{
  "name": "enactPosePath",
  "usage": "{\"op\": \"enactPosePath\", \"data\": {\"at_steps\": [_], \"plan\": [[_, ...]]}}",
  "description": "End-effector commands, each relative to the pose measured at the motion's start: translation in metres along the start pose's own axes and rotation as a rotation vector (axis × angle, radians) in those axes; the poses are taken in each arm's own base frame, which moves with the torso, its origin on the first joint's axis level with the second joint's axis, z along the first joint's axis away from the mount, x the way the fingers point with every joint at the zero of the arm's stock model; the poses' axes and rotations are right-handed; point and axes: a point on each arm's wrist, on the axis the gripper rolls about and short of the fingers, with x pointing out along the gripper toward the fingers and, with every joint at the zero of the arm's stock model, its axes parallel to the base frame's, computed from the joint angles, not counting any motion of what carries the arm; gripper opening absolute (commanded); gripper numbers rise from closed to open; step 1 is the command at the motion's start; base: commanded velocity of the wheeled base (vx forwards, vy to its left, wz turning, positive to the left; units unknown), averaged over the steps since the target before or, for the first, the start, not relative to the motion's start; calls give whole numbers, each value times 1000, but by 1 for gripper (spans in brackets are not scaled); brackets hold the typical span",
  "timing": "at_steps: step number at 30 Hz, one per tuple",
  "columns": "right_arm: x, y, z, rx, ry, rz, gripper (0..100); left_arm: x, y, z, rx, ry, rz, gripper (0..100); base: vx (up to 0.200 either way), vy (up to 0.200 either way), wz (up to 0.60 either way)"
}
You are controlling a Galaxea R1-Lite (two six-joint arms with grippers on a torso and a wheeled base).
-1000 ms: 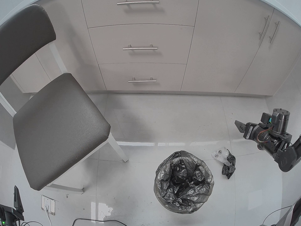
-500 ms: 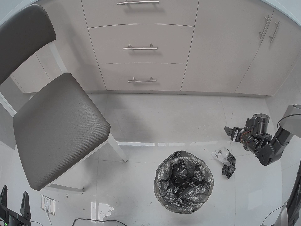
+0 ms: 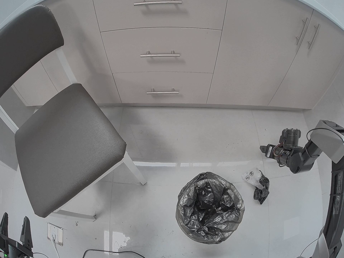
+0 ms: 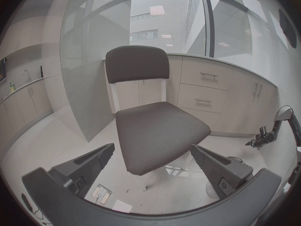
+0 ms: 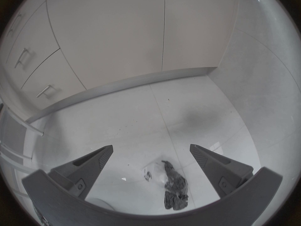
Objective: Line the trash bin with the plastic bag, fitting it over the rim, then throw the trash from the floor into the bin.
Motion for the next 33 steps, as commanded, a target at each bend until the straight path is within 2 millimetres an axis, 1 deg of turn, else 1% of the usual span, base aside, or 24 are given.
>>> {"op": "enactPosePath", "data": {"at_steps": [1,2,4,7,8,10,13,14,15,19,21,23,25,28,31,32,33], "plan": [[60,-15,-7,9,55,-17,100,0,0,-2,38,-11,-17,100,0,0,0],[65,-15,-7,10,54,-19,100,0,0,-3,42,-11,-18,100,0,0,0],[84,-16,-7,11,67,-25,100,0,0,-3,58,-10,-30,100,0,0,0],[103,-24,-14,8,106,-46,100,0,0,-3,60,-12,-44,100,0,0,0],[103,-25,-13,8,106,-47,100,0,0,-3,60,-12,-44,100,0,0,0],[118,-31,-24,-14,136,-59,100,0,-1,-3,60,-4,-87,100,0,0,0],[129,-32,-31,-20,151,-60,100,1,-3,-7,91,14,-171,100,0,0,0],[129,-32,-31,-20,151,-60,100,1,-3,-7,91,14,-171,100,0,0,0],[132,-28,-31,-27,154,-52,100,2,-3,-8,109,15,-183,100,0,0,0],[135,-27,-30,-36,172,-25,100,2,-3,-8,105,9,-182,100,0,0,0],[138,-29,-36,-69,189,-20,100,2,-3,-8,105,9,-182,100,0,0,0],[140,-29,-38,-86,187,-18,100,2,-3,-8,105,9,-182,100,0,0,0],[144,-29,-45,-124,195,-14,100,2,-3,-8,105,9,-182,100,0,0,0],[146,-27,-46,-153,191,-8,100,2,-3,-8,105,9,-182,100,0,0,0],[155,-27,-54,-200,182,-2,100,2,-3,-8,103,11,-184,100,0,0,0],[157,-28,-61,-221,193,-4,100,2,-3,-8,100,12,-184,100,0,0,0],[157,-28,-61,-221,193,-4,100,2,-3,-8,100,12,-184,100,0,0,0]]}}
